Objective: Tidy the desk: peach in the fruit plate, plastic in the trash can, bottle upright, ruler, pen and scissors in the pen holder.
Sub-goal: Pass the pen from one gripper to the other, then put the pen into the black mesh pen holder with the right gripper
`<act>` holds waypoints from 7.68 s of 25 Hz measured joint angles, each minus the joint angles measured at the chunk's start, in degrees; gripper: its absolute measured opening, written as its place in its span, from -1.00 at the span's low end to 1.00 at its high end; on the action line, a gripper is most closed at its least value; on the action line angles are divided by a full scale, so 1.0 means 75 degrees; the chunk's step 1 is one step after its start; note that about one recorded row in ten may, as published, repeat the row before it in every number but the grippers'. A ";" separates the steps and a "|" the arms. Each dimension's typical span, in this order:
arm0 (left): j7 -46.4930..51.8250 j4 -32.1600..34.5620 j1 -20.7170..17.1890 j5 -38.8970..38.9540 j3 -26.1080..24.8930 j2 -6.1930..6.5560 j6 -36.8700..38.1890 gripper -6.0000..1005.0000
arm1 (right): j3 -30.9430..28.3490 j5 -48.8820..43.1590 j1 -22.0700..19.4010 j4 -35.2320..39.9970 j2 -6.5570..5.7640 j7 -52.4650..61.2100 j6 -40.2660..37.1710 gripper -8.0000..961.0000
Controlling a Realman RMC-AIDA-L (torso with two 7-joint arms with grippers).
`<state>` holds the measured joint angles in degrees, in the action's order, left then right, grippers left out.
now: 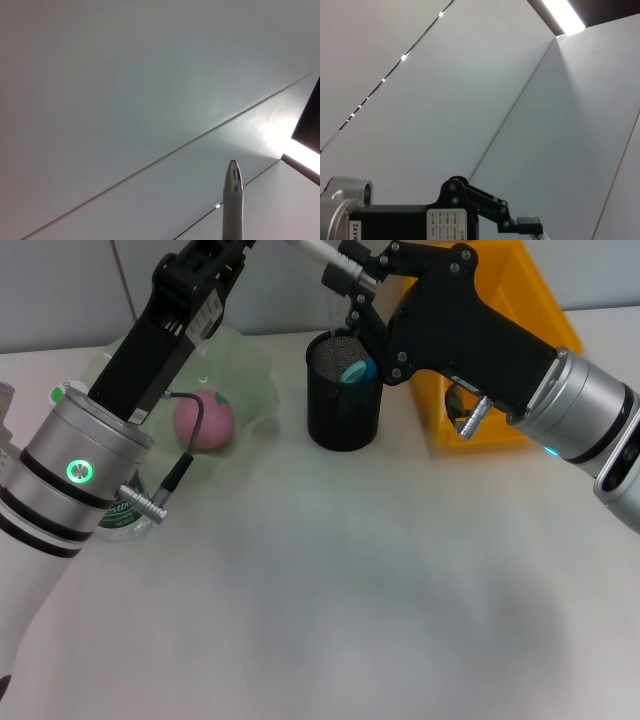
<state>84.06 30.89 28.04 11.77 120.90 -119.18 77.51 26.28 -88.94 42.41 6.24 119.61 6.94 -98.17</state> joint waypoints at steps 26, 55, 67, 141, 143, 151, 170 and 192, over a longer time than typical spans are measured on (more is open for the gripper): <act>-0.0174 -0.0037 -0.0059 0.0082 -0.0065 0.0007 0.0259 0.15 | -0.0008 0.0071 -0.0026 0.0000 0.0001 -0.0022 -0.0062 -0.72; -0.2365 0.0282 -0.0082 -0.8007 -0.4039 0.0625 0.1940 0.62 | 0.0106 0.2114 -0.1695 0.2515 -0.0074 0.6698 -0.0844 -0.72; -0.1980 0.0852 -0.0305 -1.1028 -0.5406 0.0653 0.1989 0.62 | 0.0117 0.0634 -0.1910 0.5527 -0.0363 1.0458 -0.0442 -0.72; -0.1935 0.1040 -0.0538 -1.3450 -0.6501 0.0300 0.1194 0.62 | 0.3145 -0.8442 0.3013 0.6716 -0.1220 1.7086 0.0820 -0.72; -0.1944 0.1039 -0.0539 -1.3452 -0.6506 0.0300 0.1195 0.62 | 0.3159 -0.8600 0.3084 0.6565 -0.1194 1.7086 0.0986 -0.72; -0.1986 0.1038 -0.0540 -1.3453 -0.6555 0.0273 0.1187 0.62 | 0.3242 -0.8776 0.3296 0.5939 -0.1183 1.7084 0.1462 -0.72; -0.2050 0.1016 -0.0545 -1.3453 -0.6582 0.0221 0.1113 0.62 | 0.3773 -0.8785 0.3598 0.4990 -0.1087 1.7084 0.2320 -0.72; -0.2103 0.0943 -0.0600 -1.3452 -0.6580 0.0211 0.1101 0.62 | 0.3795 -0.9070 0.3984 0.3942 -0.1039 1.7055 0.3235 -0.71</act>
<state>68.29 37.96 23.54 -89.12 71.55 -117.60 85.77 54.74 -156.96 72.29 35.80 111.82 134.85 -73.90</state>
